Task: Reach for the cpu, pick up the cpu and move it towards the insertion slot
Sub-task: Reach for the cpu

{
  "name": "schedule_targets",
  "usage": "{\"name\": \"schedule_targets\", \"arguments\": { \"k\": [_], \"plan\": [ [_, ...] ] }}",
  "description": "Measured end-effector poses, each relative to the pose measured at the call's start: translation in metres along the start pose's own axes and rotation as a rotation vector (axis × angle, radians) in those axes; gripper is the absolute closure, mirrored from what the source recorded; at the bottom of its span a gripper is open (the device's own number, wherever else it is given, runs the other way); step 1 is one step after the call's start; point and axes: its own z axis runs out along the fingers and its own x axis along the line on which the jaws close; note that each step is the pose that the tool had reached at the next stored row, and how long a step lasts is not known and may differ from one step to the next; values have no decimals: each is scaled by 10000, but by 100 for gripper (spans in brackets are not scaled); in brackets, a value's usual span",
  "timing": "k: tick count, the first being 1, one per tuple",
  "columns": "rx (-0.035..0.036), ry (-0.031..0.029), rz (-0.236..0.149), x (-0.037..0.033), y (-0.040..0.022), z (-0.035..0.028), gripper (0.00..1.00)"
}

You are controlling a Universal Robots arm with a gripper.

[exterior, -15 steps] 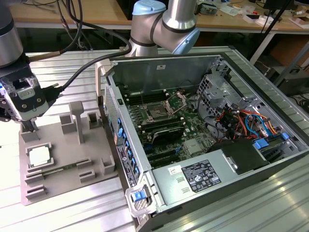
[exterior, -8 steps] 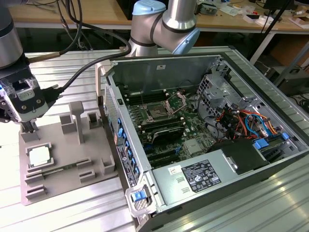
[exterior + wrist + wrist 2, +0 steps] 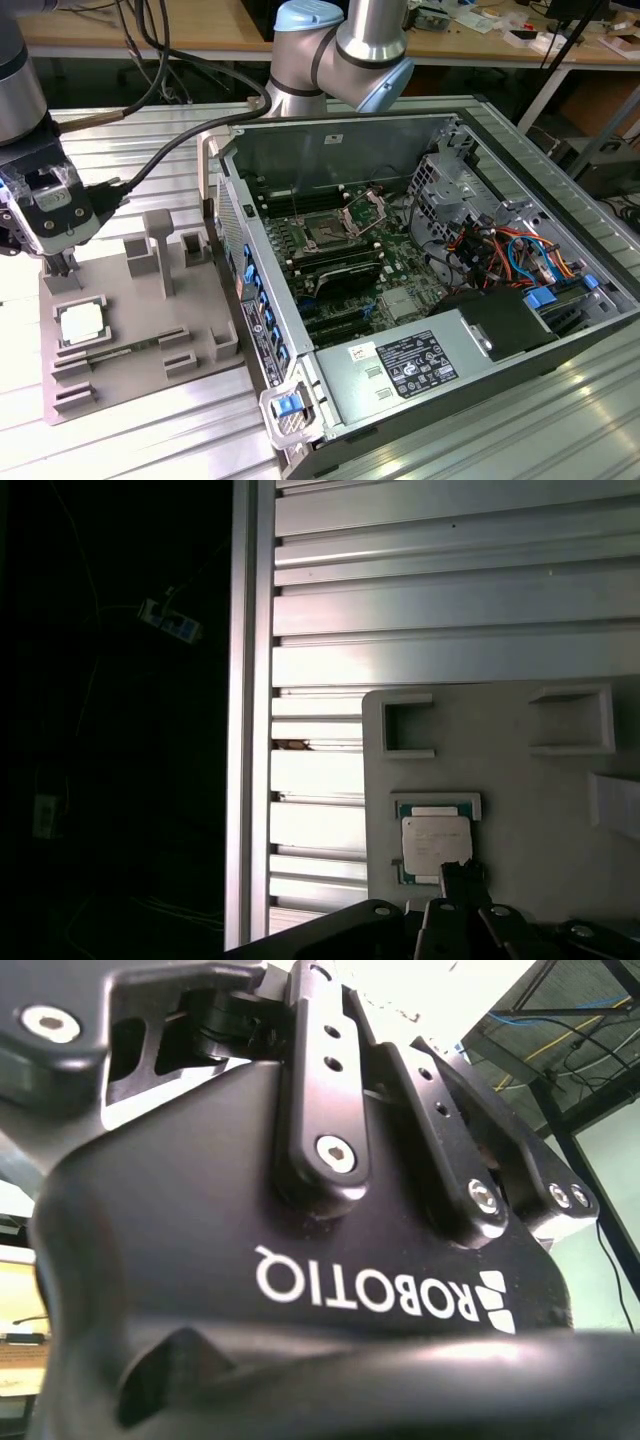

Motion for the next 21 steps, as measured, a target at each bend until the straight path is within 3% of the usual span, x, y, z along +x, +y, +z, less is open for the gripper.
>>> {"name": "schedule_targets", "arguments": {
  "k": [21],
  "plan": [
    [0,0,0,19,-36,34,89]
  ]
}}
